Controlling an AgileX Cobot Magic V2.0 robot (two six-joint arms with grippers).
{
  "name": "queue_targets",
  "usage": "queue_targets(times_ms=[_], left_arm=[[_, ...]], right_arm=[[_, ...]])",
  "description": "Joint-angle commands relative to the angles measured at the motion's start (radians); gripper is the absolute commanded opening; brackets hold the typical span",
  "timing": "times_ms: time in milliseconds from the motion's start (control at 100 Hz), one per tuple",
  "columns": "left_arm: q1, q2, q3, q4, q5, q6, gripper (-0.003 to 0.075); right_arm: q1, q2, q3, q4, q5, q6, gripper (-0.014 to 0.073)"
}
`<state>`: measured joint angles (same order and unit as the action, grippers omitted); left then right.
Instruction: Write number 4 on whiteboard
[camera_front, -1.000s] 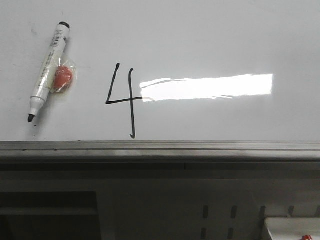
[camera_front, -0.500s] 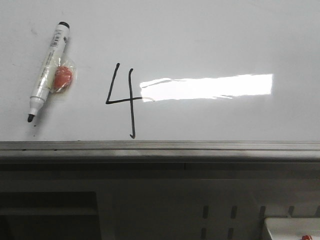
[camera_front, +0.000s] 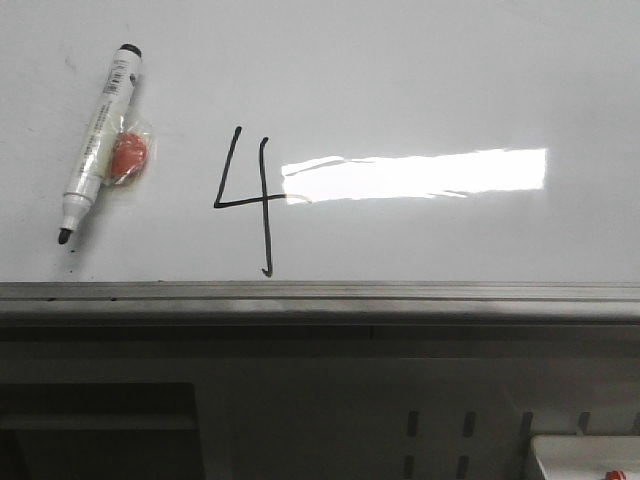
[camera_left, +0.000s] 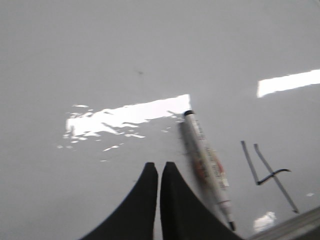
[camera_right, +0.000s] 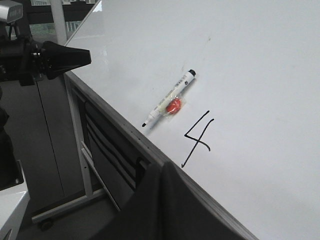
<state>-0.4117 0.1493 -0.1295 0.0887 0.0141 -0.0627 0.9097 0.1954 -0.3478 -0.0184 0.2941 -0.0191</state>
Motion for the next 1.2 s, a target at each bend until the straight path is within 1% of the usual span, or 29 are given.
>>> queue_targets(times_ms=[0,100,170,250,340,380,410,430,500,1190], left_arm=[[0.098,-0.02,-0.013,0.01,-0.032,-0.002,-0.002],[0.217,-0.071,0.03,-0.002,-0.014,-0.002,-0.002],[0.28,-0.102,0.064,-0.006,-0.014,-0.002,-0.002],[0.327,-0.129,0.105,-0.038,-0.014,-0.002,-0.002],[0.356,-0.157,0.151,-0.071,0.031,-0.002,-0.002],[0.361,-0.17,0.17,-0.071,0.058,-0.002,-0.002],[0.36,-0.182,0.168,-0.072,0.152,-0.002,-0.002],[0.36,-0.182,0.165,-0.072,0.192,-0.002,-0.002],[0.36,-0.18,0.167,-0.074,0.29,-0.002,-0.002],[0.36,-0.18,0.167,-0.089,0.284,-0.006,-0.002]], right_arm=[[-0.006,0.009,-0.026,-0.013,-0.076,-0.007,-0.0064],[-0.006,0.009,-0.026,-0.013,-0.076,-0.007,-0.0064],[-0.006,0.009,-0.026,-0.013,-0.076,-0.007,-0.0064],[-0.006,0.009,-0.026,-0.013,-0.076,-0.007,-0.0064],[-0.006,0.009,-0.026,-0.013,-0.076,-0.007,-0.0064],[-0.006,0.009,-0.026,-0.013,-0.076,-0.007,-0.0064],[-0.006,0.009,-0.026,-0.013,-0.076,-0.007,-0.0064],[-0.006,0.009,-0.026,-0.013,-0.076,-0.007,-0.0064],[-0.006,0.009,-0.026,-0.013,-0.076,-0.007,-0.0064],[-0.006,0.009,-0.026,-0.013,-0.076,-0.007,-0.0064]])
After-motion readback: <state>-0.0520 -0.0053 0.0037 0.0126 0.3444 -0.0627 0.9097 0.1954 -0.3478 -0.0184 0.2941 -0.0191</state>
